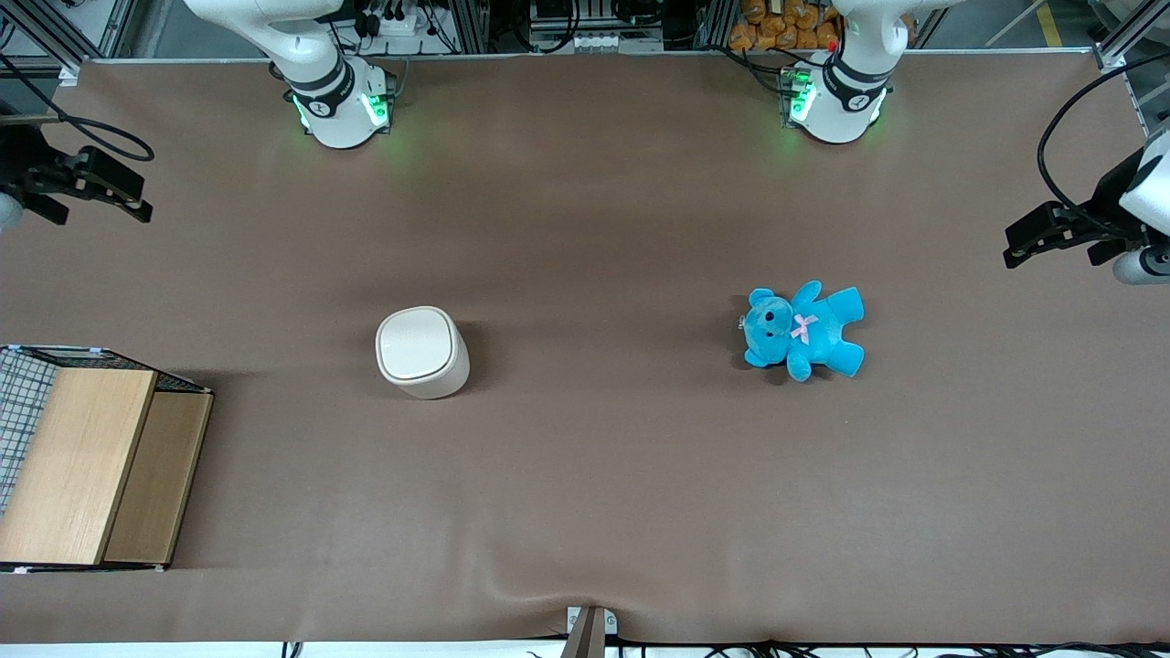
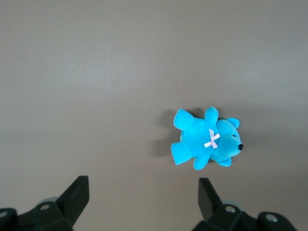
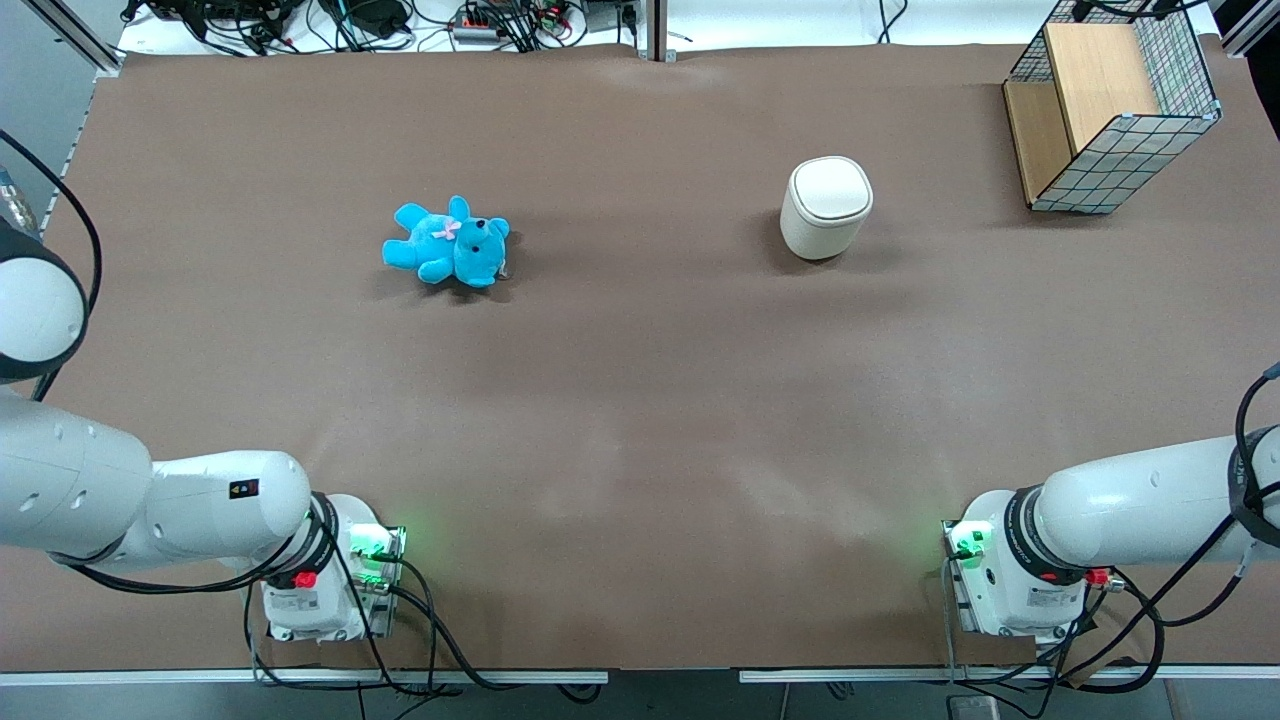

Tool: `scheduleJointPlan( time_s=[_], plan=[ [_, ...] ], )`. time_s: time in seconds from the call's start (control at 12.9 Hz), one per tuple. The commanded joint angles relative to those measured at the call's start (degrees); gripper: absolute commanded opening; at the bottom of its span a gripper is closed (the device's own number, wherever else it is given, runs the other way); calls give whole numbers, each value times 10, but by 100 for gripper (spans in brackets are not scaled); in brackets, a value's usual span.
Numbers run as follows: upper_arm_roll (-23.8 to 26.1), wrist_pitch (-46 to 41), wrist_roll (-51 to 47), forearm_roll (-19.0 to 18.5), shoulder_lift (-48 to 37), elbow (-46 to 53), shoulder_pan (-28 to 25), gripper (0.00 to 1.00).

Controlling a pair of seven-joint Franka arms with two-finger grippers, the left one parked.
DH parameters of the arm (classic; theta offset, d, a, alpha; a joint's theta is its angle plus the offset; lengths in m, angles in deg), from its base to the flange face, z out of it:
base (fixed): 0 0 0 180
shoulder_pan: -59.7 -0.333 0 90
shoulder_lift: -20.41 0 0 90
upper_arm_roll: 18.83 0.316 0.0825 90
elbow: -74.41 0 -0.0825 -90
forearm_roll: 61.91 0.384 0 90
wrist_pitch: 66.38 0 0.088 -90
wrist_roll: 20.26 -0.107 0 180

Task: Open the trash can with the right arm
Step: 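Move the right gripper toward the small white trash can's lid, then lower the right gripper onto the lid edge and grip it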

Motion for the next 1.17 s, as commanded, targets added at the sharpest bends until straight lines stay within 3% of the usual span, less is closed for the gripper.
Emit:
scheduleJointPlan(
  time_s=[0.0, 0.08, 0.16, 0.31, 0.39, 0.47, 0.7, 1.09],
  plan=[
    [9, 24, -2, 19, 23, -2, -16, 100],
    [23, 40, -2, 17, 32, -4, -16, 100],
    [30, 53, -2, 16, 46, -7, -19, 91],
    [40, 85, -4, 15, 76, -14, -27, 38],
    [52, 104, -16, 15, 92, -21, -28, 16],
    [62, 128, -37, 11, 105, -30, -30, 0],
    [104, 209, -129, -49, 140, -67, -43, 0],
    [112, 325, -161, -59, 184, -127, -63, 0]
  ],
)
